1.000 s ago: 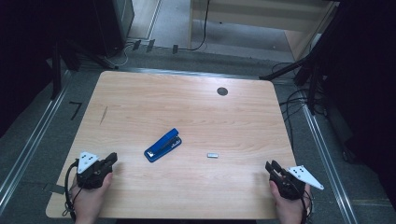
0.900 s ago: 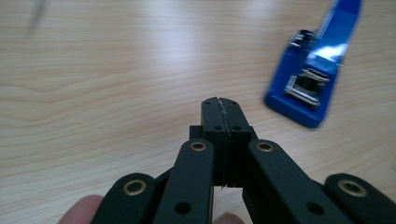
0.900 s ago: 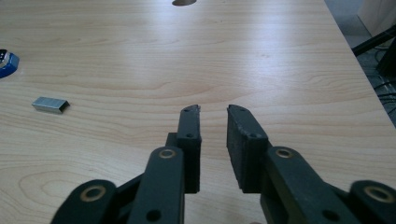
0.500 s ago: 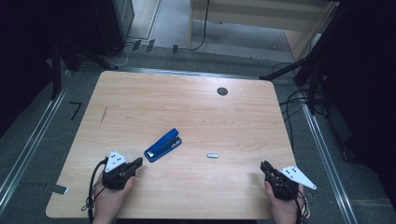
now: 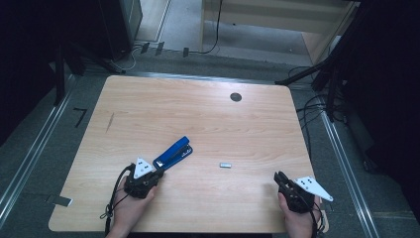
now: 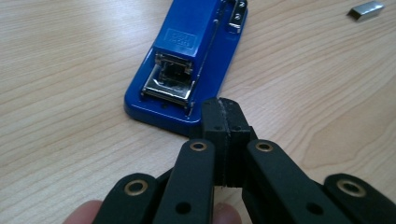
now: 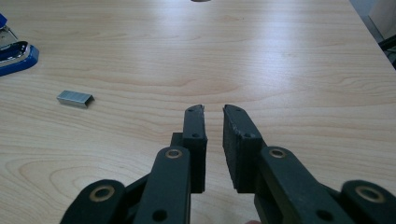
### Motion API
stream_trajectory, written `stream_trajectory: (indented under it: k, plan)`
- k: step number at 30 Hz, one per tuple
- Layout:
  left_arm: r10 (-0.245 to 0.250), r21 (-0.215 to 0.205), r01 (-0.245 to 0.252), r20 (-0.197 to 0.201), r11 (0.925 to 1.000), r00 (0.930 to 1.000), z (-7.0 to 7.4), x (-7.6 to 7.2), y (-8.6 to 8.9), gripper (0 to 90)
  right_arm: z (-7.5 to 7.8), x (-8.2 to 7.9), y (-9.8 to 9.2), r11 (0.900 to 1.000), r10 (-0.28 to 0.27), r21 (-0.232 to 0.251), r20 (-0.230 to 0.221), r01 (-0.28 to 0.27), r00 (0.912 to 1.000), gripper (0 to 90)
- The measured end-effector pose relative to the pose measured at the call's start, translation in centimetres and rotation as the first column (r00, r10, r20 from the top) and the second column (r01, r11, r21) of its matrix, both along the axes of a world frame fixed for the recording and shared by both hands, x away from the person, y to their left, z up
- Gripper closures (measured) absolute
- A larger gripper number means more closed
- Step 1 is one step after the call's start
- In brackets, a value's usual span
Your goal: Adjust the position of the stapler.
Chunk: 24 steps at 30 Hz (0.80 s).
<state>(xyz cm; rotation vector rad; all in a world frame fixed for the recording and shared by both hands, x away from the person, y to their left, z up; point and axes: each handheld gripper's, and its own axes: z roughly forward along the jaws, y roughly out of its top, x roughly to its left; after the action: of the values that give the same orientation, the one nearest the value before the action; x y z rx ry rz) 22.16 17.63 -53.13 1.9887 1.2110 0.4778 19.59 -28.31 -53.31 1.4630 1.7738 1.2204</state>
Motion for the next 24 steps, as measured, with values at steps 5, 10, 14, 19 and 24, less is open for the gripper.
stream_trajectory:
  k: [5,10,14,19,24]
  plan:
    - [0.008,0.002,-0.008,-0.004,1.0000,1.0000,0.0,0.1,0.2,90.0,-0.1,0.0,0.3,1.000,0.014,-0.018,-0.002,-0.014,0.9999,79.1]
    - [0.041,-0.003,-0.041,-0.003,0.9992,0.9992,0.0,0.2,0.4,90.0,-0.1,0.0,1.2,0.999,0.043,-0.029,-0.002,-0.043,0.9991,77.1]
    - [0.101,-0.002,-0.101,-0.009,0.9949,0.9949,0.0,1.1,1.5,90.0,0.1,0.1,2.1,0.996,0.085,-0.043,0.002,-0.084,0.9964,75.1]
    - [0.073,-0.058,-0.073,-0.006,0.9956,0.9973,0.2,1.1,1.6,90.0,0.7,0.5,3.8,0.986,0.162,-0.042,0.010,-0.162,0.9867,71.7]
    - [-0.001,-0.026,0.001,-0.002,0.9997,1.0000,0.2,0.8,-0.1,90.0,1.2,0.7,5.2,0.977,0.210,-0.050,0.018,-0.209,0.9775,71.4]
